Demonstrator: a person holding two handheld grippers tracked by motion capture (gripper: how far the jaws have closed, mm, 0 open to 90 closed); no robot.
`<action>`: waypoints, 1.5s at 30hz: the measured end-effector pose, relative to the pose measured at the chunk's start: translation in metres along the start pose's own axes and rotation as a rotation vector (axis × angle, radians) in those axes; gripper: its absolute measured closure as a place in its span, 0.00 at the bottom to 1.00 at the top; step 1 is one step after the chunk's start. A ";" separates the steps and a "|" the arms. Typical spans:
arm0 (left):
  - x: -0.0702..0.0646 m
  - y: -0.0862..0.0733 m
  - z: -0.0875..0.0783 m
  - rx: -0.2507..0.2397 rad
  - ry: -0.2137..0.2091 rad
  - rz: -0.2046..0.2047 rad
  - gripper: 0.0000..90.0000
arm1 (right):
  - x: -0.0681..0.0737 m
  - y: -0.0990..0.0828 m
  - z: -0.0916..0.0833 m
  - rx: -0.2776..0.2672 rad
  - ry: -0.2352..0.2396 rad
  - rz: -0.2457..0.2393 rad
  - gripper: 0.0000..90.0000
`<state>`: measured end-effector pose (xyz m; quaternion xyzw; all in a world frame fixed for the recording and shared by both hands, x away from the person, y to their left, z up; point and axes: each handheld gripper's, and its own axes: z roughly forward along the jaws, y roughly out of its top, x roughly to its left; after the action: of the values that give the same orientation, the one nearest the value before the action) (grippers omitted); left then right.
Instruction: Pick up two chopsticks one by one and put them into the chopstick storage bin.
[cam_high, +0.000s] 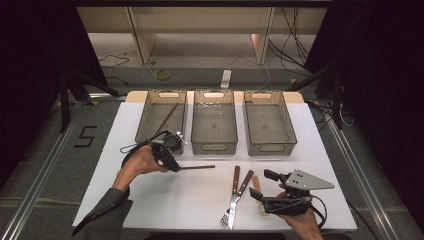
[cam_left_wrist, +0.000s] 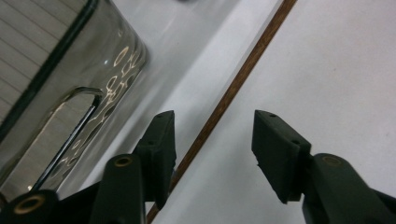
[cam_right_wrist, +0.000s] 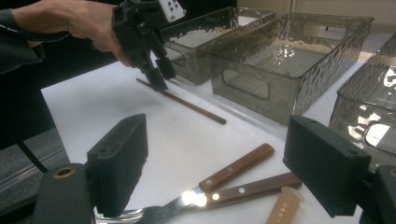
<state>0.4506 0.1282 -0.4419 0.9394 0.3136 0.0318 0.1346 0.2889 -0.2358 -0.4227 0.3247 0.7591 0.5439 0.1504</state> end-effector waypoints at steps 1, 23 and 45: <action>0.001 0.000 0.002 0.006 0.000 -0.002 0.58 | 0.000 0.000 0.000 0.000 0.000 -0.001 0.25; 0.001 0.003 0.019 0.087 -0.004 0.102 0.79 | 0.001 0.000 0.000 0.005 0.002 -0.006 0.25; -0.003 0.003 0.019 0.105 -0.012 0.198 0.93 | 0.001 0.000 0.000 0.005 0.007 0.000 0.25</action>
<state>0.4523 0.1196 -0.4593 0.9718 0.2195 0.0231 0.0833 0.2885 -0.2351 -0.4228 0.3232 0.7609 0.5431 0.1470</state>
